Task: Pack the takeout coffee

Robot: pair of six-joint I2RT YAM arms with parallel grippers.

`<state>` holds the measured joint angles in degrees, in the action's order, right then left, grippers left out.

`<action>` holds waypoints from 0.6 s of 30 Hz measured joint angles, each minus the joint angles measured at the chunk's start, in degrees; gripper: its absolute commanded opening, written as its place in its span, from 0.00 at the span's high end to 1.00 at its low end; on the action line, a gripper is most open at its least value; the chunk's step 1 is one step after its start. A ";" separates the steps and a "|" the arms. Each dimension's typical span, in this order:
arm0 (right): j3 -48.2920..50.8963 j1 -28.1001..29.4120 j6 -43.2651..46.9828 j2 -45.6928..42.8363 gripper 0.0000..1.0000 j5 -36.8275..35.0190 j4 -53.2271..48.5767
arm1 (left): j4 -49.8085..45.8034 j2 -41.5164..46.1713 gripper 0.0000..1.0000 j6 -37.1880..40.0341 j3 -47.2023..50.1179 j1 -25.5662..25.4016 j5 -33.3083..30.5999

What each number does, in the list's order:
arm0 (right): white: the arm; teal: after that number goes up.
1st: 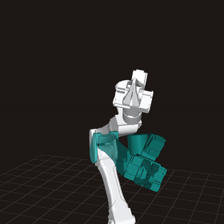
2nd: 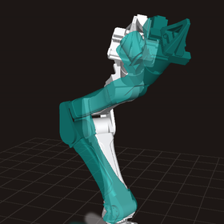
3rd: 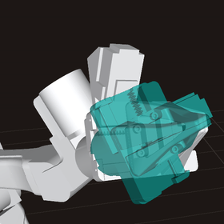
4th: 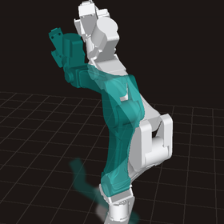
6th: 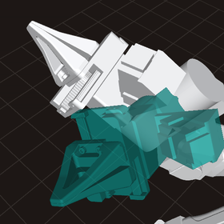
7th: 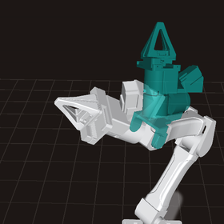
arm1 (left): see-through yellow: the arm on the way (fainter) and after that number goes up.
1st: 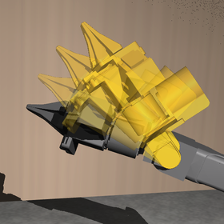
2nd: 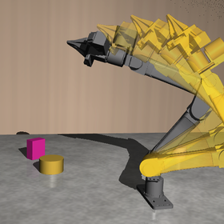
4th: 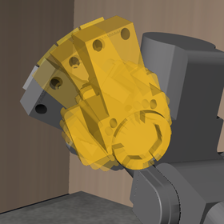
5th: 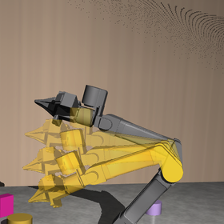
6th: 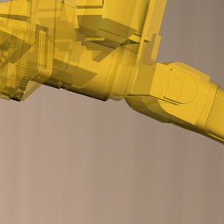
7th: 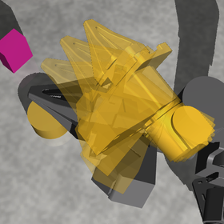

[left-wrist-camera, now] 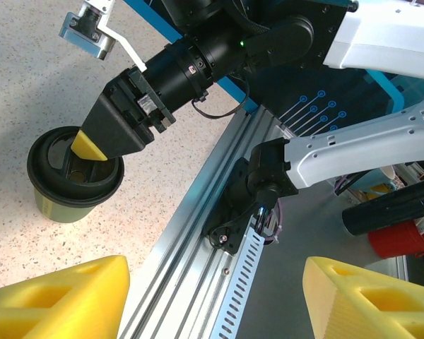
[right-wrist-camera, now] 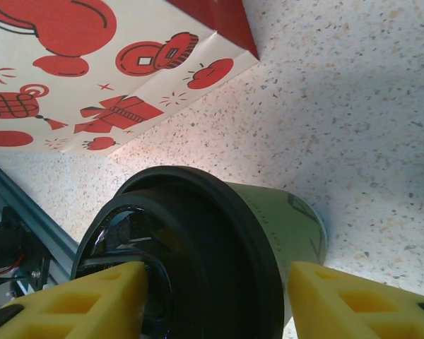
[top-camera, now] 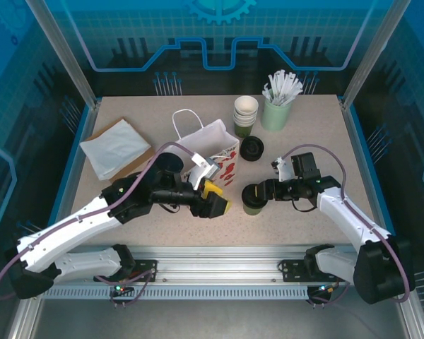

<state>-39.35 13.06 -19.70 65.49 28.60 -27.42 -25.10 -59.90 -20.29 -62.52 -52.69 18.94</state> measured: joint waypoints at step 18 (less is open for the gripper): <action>1.88 7.21 -6.21 0.33 0.48 2.40 5.62 | -0.92 -0.17 0.33 -0.15 2.60 -0.55 -3.10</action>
<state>-37.47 20.27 -25.91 65.82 31.00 -21.80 -26.02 -60.07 -20.45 -59.92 -53.23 15.84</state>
